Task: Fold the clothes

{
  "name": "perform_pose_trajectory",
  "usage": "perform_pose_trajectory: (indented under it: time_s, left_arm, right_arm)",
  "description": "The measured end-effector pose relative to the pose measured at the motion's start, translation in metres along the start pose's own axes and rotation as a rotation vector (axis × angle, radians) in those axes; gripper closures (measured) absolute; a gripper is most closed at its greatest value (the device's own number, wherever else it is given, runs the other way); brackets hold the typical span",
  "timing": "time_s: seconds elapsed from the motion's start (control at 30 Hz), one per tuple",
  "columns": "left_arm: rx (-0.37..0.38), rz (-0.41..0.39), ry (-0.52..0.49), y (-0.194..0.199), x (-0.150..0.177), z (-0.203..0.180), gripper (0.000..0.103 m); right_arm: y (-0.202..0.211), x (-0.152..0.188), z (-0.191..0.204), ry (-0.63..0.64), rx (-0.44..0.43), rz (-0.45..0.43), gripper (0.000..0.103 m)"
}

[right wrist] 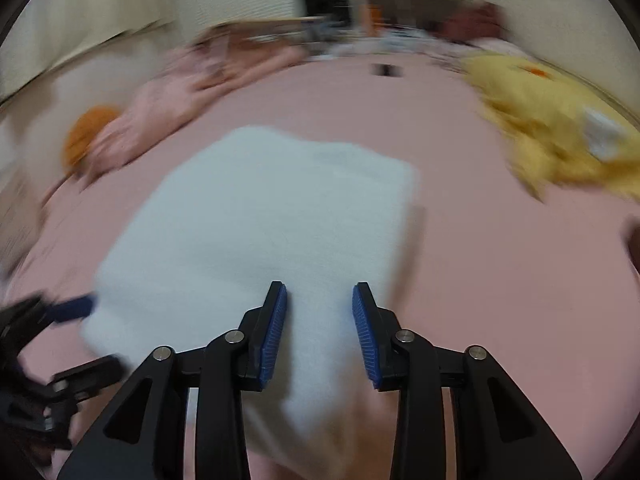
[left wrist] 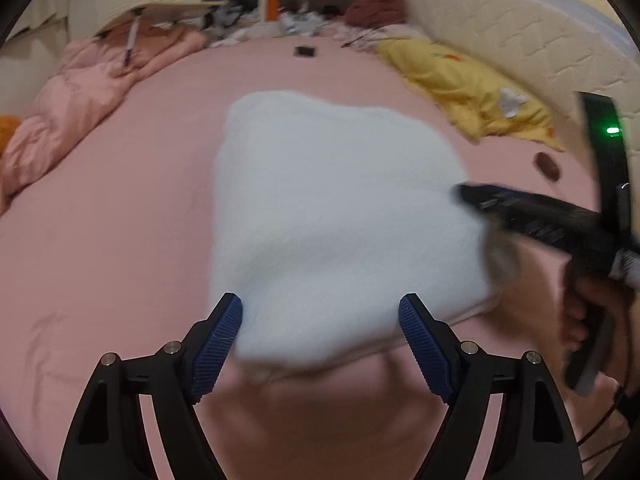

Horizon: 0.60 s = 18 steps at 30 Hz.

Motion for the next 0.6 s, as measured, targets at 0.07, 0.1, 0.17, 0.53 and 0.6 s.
perform_pose_trajectory:
  time_s: [0.07,0.1,0.17,0.53,0.6]
  left_arm:
    - [-0.046,0.055,0.072,0.005,0.013,0.014,0.022]
    - [-0.035,0.057,0.111,0.01,0.02,0.018,0.022]
    - [-0.001,0.047,0.191,0.025,0.031,0.025,0.022]
    - [-0.022,0.049,0.159,0.074,0.069,-0.027,0.022]
    - [0.001,0.055,0.165,0.081,0.082,-0.038,0.022]
  right_arm:
    - [0.018,0.007,0.002,0.006,0.038,-0.017,0.048]
    - [0.026,0.009,0.008,0.033,0.045,-0.033,0.046]
    - [0.048,0.023,0.018,0.08,0.075,-0.055,0.046]
    - [0.11,0.113,0.037,-0.01,0.09,0.006,0.045]
    - [0.127,0.14,0.036,-0.008,0.104,-0.032,0.045]
Point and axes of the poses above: each gripper's, at about its wrist camera, not at the fingertips, and y roughly against the way its jaws point, z to its left, x to its underside, the point moved 1 cm from there along -y, roughly the way its jaws point, and after that the axes turned 10 degrees about -y, right-handed, at the moved point
